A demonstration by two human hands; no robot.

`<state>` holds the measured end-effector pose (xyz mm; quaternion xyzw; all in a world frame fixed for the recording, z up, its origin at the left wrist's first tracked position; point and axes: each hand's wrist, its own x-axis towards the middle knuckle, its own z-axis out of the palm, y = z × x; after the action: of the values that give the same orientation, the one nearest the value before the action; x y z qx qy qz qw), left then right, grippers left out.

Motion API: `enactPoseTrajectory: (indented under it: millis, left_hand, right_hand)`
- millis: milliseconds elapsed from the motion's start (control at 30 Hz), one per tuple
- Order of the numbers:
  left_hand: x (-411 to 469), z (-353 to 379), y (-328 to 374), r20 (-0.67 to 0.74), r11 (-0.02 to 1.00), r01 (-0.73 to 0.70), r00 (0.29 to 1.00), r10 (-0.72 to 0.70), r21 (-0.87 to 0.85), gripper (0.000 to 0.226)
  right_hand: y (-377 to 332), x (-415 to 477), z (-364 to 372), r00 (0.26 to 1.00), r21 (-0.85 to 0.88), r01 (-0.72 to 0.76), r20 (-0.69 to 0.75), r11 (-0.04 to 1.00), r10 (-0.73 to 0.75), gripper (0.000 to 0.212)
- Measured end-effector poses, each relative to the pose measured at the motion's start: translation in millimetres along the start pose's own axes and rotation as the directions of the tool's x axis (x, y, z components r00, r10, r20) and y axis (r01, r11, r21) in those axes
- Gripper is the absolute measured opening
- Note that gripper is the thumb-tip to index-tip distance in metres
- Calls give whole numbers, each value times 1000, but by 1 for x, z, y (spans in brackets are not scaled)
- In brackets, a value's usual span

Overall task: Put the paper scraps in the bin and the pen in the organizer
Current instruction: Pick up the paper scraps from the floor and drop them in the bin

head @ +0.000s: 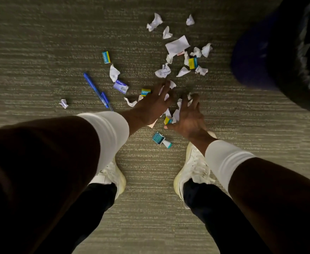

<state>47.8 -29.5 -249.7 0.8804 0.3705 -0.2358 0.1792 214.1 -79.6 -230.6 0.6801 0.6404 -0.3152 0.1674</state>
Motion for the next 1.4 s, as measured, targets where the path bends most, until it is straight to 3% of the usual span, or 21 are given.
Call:
enactPoseTrajectory:
  millis: [100, 200, 367, 467, 567, 700, 833, 1100, 1200, 1400]
  left_hand:
    - [4, 21, -1, -49, 987, -105, 993, 111, 120, 57]
    - [-1, 18, -2, -115, 980, -101, 986, 122, 170, 47]
    - [-9, 12, -3, -191, 997, -74, 979, 77, 23, 61]
    - [-11, 11, -4, -74, 981, -63, 996, 50, -185, 40]
    - [-14, 7, -6, -98, 992, -39, 995, 27, -122, 30]
    - [-36, -28, -2, -84, 971, -28, 996, 8, -236, 27]
    - [-59, -60, 3, -131, 928, 20, 989, -73, -371, 16]
    - [-88, -171, 40, -176, 816, 147, 941, -290, -560, 18]
    - [-87, -213, 55, -227, 773, 167, 899, -375, -612, 18]
    - [-60, -292, 94, -263, 747, 162, 871, -415, -645, 12]
  right_hand:
    - [-3, 1, 8, 1000, -19, 22, -22, 1000, -23, 119]
    - [-5, 1, 19, 994, 4, 94, -47, 996, -94, 93]
    - [-9, 0, 28, 985, 90, 145, -107, 985, -135, 69]
    - [-8, 2, 27, 984, 212, 143, -134, 967, -117, 53]
    - [-8, 1, 24, 985, 347, 82, -173, 934, -22, 43]
    - [-10, -11, 7, 979, 435, -11, -179, 900, 98, 28]
    - [-12, -45, -28, 980, 442, -30, -163, 896, 113, 27]
    - [-4, -110, -122, 961, 529, -43, -211, 848, 180, 31]
    - [8, -128, -163, 933, 564, -44, -271, 825, 236, 30]
    - [50, -139, -238, 835, 617, -3, -431, 787, 341, 27]
